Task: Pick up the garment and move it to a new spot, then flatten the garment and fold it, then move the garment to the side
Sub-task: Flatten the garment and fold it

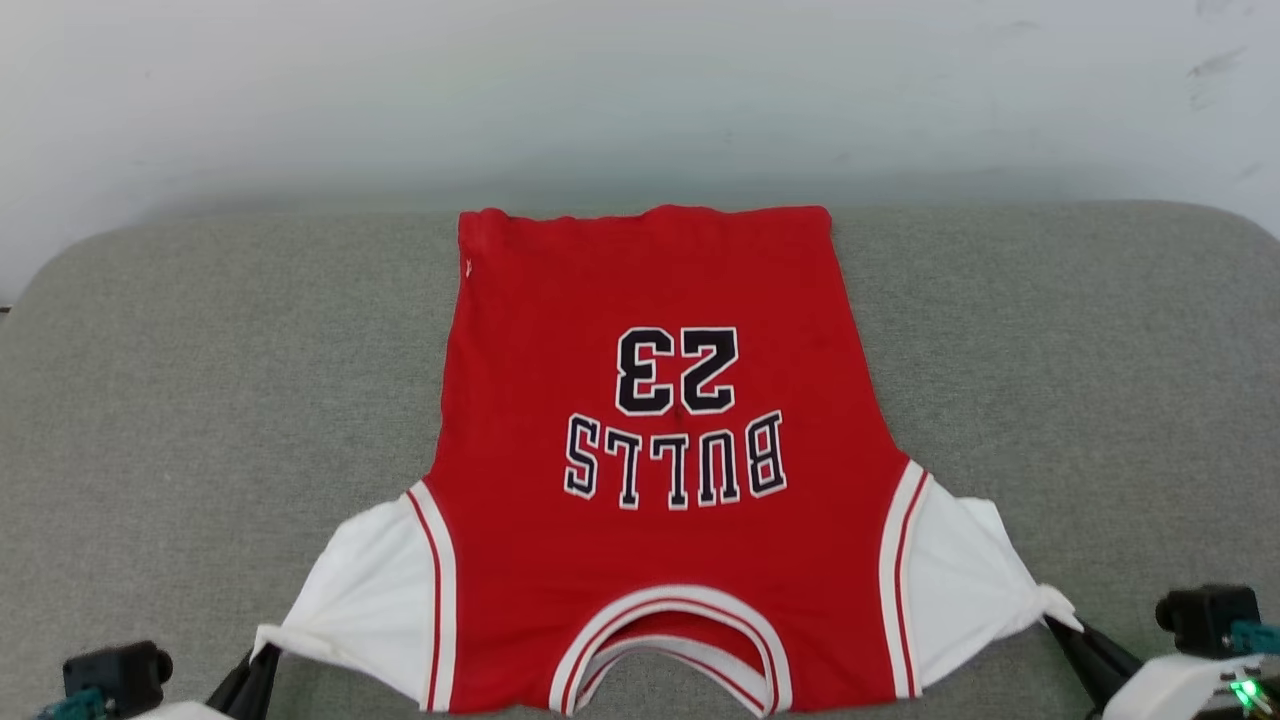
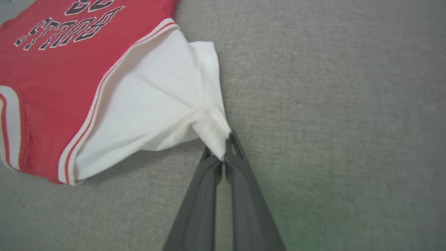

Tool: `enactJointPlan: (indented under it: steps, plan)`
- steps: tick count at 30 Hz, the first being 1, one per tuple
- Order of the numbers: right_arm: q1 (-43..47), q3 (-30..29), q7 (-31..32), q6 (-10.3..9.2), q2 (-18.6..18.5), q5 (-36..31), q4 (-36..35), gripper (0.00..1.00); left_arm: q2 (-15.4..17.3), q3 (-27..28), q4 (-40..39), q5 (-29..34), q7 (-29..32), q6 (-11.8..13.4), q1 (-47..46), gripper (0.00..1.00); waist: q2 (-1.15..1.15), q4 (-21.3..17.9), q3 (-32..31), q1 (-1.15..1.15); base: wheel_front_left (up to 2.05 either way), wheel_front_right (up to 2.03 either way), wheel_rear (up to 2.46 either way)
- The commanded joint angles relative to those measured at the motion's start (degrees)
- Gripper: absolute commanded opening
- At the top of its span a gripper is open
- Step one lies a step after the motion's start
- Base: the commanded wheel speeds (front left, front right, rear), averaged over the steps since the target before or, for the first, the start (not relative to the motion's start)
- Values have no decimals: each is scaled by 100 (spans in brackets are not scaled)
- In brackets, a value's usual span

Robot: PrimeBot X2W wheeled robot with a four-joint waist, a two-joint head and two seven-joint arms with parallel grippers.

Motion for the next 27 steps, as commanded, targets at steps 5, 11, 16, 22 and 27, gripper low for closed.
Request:
enactJointPlan:
  steps: [5,11,16,22,27]
  plan:
    - [1100,-571,125,-12,-79,-126,-253,0,-117,412,-125,-38,-27,128,1008,0,0,-49,-248,2,0,0,0]
    - [1594,-897,374,-12,33,-213,-562,0,-273,564,-184,82,-27,99,1316,0,0,1,-298,2,0,0,0]
    - [1603,-1272,438,-11,172,-321,-886,100,-364,540,-224,219,-27,68,1251,0,0,34,-309,2,0,0,0]
    - [1021,-2278,647,-8,183,-713,-1968,100,-483,656,-447,471,-27,108,1004,0,0,160,-68,2,0,0,0]
    - [82,-2724,1136,-8,220,-1028,-2654,100,-542,701,-600,674,-21,105,755,0,0,369,269,2,0,0,0]
